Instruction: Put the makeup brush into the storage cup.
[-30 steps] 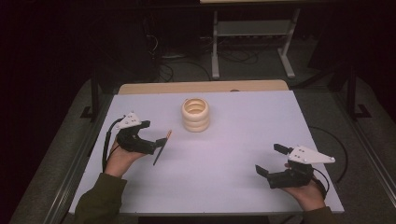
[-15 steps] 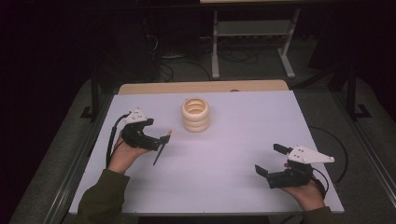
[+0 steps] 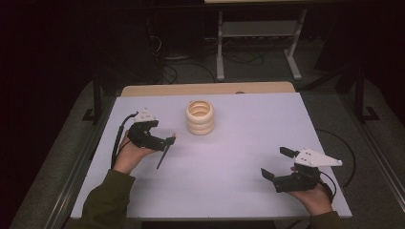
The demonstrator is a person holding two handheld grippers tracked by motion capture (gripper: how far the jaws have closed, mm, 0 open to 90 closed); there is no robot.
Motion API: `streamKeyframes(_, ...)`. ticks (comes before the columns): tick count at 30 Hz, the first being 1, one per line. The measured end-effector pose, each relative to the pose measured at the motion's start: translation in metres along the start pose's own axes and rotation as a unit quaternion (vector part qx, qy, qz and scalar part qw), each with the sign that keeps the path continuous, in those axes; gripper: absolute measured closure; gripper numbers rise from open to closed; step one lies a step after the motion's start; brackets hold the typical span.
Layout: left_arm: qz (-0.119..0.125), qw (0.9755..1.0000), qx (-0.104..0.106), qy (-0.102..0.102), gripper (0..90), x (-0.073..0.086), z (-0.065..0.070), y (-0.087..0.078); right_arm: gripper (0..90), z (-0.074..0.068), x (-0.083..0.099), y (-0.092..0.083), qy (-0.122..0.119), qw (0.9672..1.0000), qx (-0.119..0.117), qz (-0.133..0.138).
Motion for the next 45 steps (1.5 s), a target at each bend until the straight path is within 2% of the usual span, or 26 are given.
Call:
streamKeyframes(2,-0.014,0.9999,-0.001,0.0,0.0,-0.001,-0.001,0.002,0.0,0.0,0.0,0.0,0.001,1.0,0.0,0.001)
streamKeyframes(5,-0.017,0.9998,-0.002,-0.004,0.0,-0.001,-0.002,0.005,0.0,0.0,0.0,0.0,0.003,1.0,-0.001,-0.001)
streamKeyframes(6,-0.033,0.9994,-0.002,0.002,0.0,-0.002,-0.004,0.006,0.0,0.0,0.0,0.0,0.003,1.0,-0.001,-0.002)
streamKeyframes(8,-0.035,0.9993,-0.004,0.008,0.0,-0.002,-0.005,0.007,0.0,0.0,0.0,0.0,0.004,1.0,-0.001,-0.003)
streamKeyframes(14,-0.061,0.9981,-0.009,-0.001,0.0,-0.005,-0.007,0.012,0.0,0.0,0.0,0.0,0.003,1.0,-0.002,-0.003)
streamKeyframes(15,-0.069,0.9976,-0.011,0.007,0.0,-0.005,-0.008,0.012,0.0,0.0,0.0,0.0,0.002,1.0,-0.002,-0.003)
streamKeyframes(16,-0.073,0.9973,-0.011,-0.007,0.0,-0.005,-0.007,0.013,0.0,0.0,0.0,0.0,0.002,1.0,-0.002,-0.003)
streamKeyframes(17,-0.078,0.9969,-0.01,0.002,0.0,-0.006,-0.009,0.014,0.0,0.0,0.0,0.0,0.004,1.0,-0.002,-0.003)
streamKeyframes(18,-0.082,0.9966,-0.01,-0.005,0.0,-0.006,-0.008,0.015,0.0,0.0,0.0,0.0,0.004,1.0,-0.002,-0.003)
streamKeyframes(22,-0.109,0.9939,-0.011,0.006,0.0,-0.007,-0.01,0.018,0.0,0.0,0.0,0.0,0.004,1.0,-0.003,-0.002)
streamKeyframes(23,-0.113,0.9935,-0.01,0.001,0.0,-0.007,-0.01,0.018,0.0,0.0,0.0,0.0,0.003,1.0,-0.003,-0.002)
streamKeyframes(26,-0.13,0.9915,-0.008,0.003,1.8,-0.01,-0.011,0.019,0.0,0.0,0.0,0.001,0.003,1.0,-0.003,-0.003)
streamKeyframes(29,-0.135,0.9908,-0.008,0.0,1.8,-0.01,-0.011,0.021,0.0,0.0,0.0,0.001,0.003,1.0,-0.003,-0.002)
streamKeyframes(33,-0.161,0.9868,-0.01,0.002,4.3,-0.012,-0.012,0.025,0.0,0.0,0.0,0.0,0.007,1.0,-0.004,-0.003)
streamKeyframes(35,-0.166,0.9861,-0.008,0.001,4.9,-0.012,-0.012,0.026,0.0,0.0,0.0,0.0,0.008,1.0,-0.004,-0.003)
streamKeyframes(36,-0.175,0.9846,-0.008,0.001,5.6,-0.012,-0.012,0.029,0.0,0.0,0.0,0.0,0.007,1.0,-0.003,-0.002)
streamKeyframes(37,-0.175,0.9846,-0.008,0.001,5.7,-0.012,-0.012,0.029,0.0,0.0,0.0,0.0,0.004,1.0,-0.003,-0.001)
streamKeyframes(38,-0.185,0.9826,-0.009,-0.001,5.9,-0.012,-0.012,0.031,0.0,0.0,0.0,0.0,0.005,1.0,-0.003,-0.001)
streamKeyframes(39,-0.185,0.9826,-0.009,-0.001,6.3,-0.012,-0.012,0.031,0.0,0.0,0.0,0.0,0.005,1.0,-0.003,-0.001)
streamKeyframes(40,-0.192,0.9813,-0.008,0.002,6.3,-0.013,-0.012,0.033,0.0,0.0,0.0,0.0,0.004,1.0,-0.003,-0.001)
streamKeyframes(41,-0.194,0.9811,-0.009,0.0,6.6,-0.013,-0.011,0.034,0.0,0.0,0.0,0.0,0.005,1.0,-0.003,-0.001)
streamKeyframes(42,-0.203,0.9792,-0.006,0.008,7.4,-0.013,-0.012,0.034,0.0,0.0,0.0,0.001,0.004,1.0,-0.004,-0.001)
streamKeyframes(44,-0.203,0.9791,-0.01,0.001,13.8,-0.014,-0.01,0.036,0.0,0.0,0.001,0.001,0.005,1.0,-0.004,-0.002)
streamKeyframes(45,-0.209,0.9778,-0.011,0.003,14.0,-0.014,-0.011,0.037,0.0,0.0,0.001,0.001,0.007,1.0,-0.004,-0.003)
Point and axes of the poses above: each handheld gripper's, and its own axes: y roughly forward along the jaws, x roughly out of its underside, z roughly to its right, the point moved 1 cm from there along y, roughly forward along the jaws, and after that the axes turned 4 degrees about -x, right-handed, at the moved point
